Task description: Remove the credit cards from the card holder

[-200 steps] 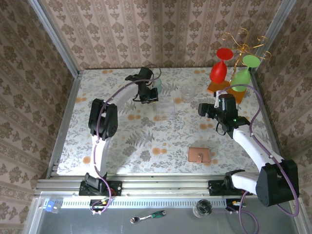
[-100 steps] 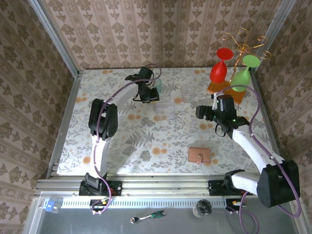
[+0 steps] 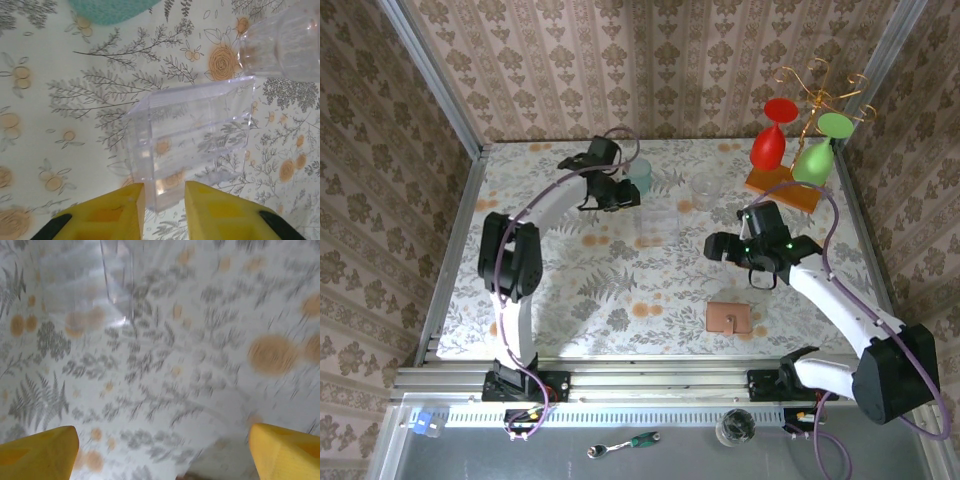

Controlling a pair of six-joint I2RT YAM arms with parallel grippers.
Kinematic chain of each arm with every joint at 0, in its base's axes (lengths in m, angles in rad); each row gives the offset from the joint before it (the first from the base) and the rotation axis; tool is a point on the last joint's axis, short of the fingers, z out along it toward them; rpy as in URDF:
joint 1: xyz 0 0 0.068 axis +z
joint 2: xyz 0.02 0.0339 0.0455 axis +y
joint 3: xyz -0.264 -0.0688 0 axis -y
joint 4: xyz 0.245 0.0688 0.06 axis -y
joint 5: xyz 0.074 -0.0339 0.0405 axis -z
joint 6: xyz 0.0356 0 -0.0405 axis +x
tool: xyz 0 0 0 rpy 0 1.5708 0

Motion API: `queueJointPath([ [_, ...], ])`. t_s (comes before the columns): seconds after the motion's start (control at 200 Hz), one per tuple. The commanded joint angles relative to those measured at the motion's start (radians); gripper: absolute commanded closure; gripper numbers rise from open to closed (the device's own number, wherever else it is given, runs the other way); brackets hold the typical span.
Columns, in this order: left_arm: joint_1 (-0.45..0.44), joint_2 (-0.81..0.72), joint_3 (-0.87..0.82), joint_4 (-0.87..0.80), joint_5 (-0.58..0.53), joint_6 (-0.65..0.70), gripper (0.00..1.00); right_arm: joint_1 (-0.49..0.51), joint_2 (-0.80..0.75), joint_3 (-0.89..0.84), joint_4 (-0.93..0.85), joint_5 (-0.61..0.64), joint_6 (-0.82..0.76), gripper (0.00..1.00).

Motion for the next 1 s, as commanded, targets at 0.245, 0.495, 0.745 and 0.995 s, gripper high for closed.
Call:
queueJointPath([
  [0.245, 0.133, -0.255, -0.142, -0.036, 0.022, 0.209, 0.71, 0.14, -0.111, -0.123, -0.228, -0.067, 0.317, 0.04],
  [0.495, 0.212, -0.371, -0.158, -0.138, -0.038, 0.39, 0.71, 0.191, -0.171, -0.216, -0.305, -0.117, 0.429, 0.03],
  [0.745, 0.241, -0.397, -0.186, -0.141, -0.084, 0.435, 0.69, 0.221, -0.193, -0.321, -0.255, -0.194, 0.507, 0.02],
  [0.995, 0.241, -0.395, -0.199, -0.128, -0.083, 0.443, 0.68, 0.215, -0.117, -0.33, -0.156, -0.133, 0.529, 0.0],
])
